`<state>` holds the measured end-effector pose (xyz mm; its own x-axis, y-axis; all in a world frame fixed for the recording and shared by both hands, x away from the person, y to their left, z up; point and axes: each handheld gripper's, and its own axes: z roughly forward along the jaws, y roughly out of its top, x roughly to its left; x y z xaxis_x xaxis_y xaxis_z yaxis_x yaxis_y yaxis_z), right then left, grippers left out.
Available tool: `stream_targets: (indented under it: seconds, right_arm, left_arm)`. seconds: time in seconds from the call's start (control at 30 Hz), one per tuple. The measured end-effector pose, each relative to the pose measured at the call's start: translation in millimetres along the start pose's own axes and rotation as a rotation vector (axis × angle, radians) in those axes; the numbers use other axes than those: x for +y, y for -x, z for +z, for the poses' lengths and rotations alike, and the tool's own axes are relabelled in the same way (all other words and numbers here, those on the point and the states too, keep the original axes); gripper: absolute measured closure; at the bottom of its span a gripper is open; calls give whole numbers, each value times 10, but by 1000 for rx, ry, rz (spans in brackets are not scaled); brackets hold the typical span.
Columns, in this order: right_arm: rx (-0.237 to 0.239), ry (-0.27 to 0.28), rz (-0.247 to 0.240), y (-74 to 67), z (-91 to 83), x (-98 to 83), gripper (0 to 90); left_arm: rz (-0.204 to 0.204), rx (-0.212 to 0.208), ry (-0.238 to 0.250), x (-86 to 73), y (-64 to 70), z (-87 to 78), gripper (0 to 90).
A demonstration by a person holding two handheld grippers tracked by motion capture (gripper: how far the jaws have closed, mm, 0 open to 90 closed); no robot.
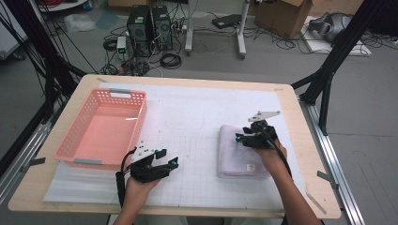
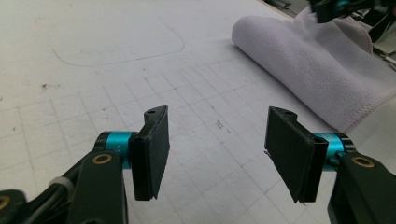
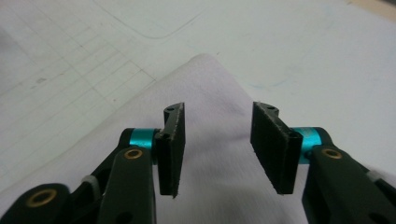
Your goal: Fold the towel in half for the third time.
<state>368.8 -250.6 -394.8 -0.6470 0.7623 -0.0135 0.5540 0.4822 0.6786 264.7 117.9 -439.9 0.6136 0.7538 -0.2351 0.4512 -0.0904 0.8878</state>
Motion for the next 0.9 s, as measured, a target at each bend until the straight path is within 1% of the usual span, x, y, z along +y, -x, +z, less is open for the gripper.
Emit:
stream_targets:
  seconds: [0.07, 0.1, 0.13, 0.17, 0.2, 0.23, 0.3, 0.33, 0.4, 0.43, 0.5, 0.53, 0.57, 0.6, 0.63, 0.67, 0.7, 0.73, 0.77, 0.8, 0.87, 0.9]
  right_arm:
    - [-7, -50, -11, -11, 166, 37, 556]
    - [-7, -50, -11, -11, 166, 37, 556]
    - [3, -60, -2, -16, 238, 50, 555]
    - [16, -58, 9, -20, 294, 59, 555]
    - [27, -48, 26, -31, 333, 72, 555]
    - [37, -37, 30, -43, 364, 84, 556]
    - [57, -20, 35, -65, 407, 103, 556]
    - [69, -2, 29, -69, 425, 110, 554]
    - [94, 19, 40, -89, 453, 115, 544]
    - [100, 26, 32, -115, 480, 113, 533]
    - [100, 30, 34, -119, 479, 112, 515]
    - [111, 31, 35, -100, 423, 113, 474]
    - [111, 31, 35, -100, 423, 113, 474]
    - [110, 49, 40, -85, 369, 108, 477]
    - [102, 75, 45, -57, 302, 99, 481]
    - [49, 117, 47, -9, 139, 66, 532]
    - [49, 117, 47, -9, 139, 66, 532]
    - [10, 133, 33, 12, 58, 33, 574]
    - [-28, 128, 17, 34, -10, -9, 606]
    - [-54, 108, 3, 60, -57, -58, 626]
    - [-112, 55, -27, 111, -98, -183, 658]
    - [-129, 37, -30, 147, -96, -251, 658]
  left_arm:
    - [-5, 0, 2, -2, 2, -5, 403]
    - [-3, -1, 1, -2, 0, -11, 403]
    - [-3, -1, 4, -1, -1, -14, 403]
    - [-7, 0, 7, -2, 0, -16, 403]
    - [-6, 0, 5, -2, -3, -20, 403]
    - [-5, 0, 5, -3, -4, -21, 403]
    - [-6, 2, 5, -4, -7, -20, 403]
    - [-6, 1, 1, -4, -9, -19, 403]
    - [-6, 0, 0, -5, -9, -12, 403]
    - [-8, -1, 1, -6, -6, -9, 403]
    - [-6, -3, 1, -5, -5, -4, 403]
    - [-5, -5, 2, -4, -5, -4, 403]
    - [-6, -5, 3, -4, -5, -5, 403]
    - [-7, -7, 2, -4, -3, -7, 403]
    - [-5, -7, 2, -4, -3, -8, 402]
    - [-6, -8, 4, -5, 1, -7, 401]
    - [-5, -6, 4, -6, 6, -7, 401]
    - [0, -10, 4, -6, 8, -6, 401]
    - [-2, -11, 4, -6, 15, -5, 400]
    - [1, -10, 3, -5, 19, -4, 399]
    - [5, -15, 5, -2, 28, 3, 398]
    - [7, -18, 6, -1, 33, 6, 397]
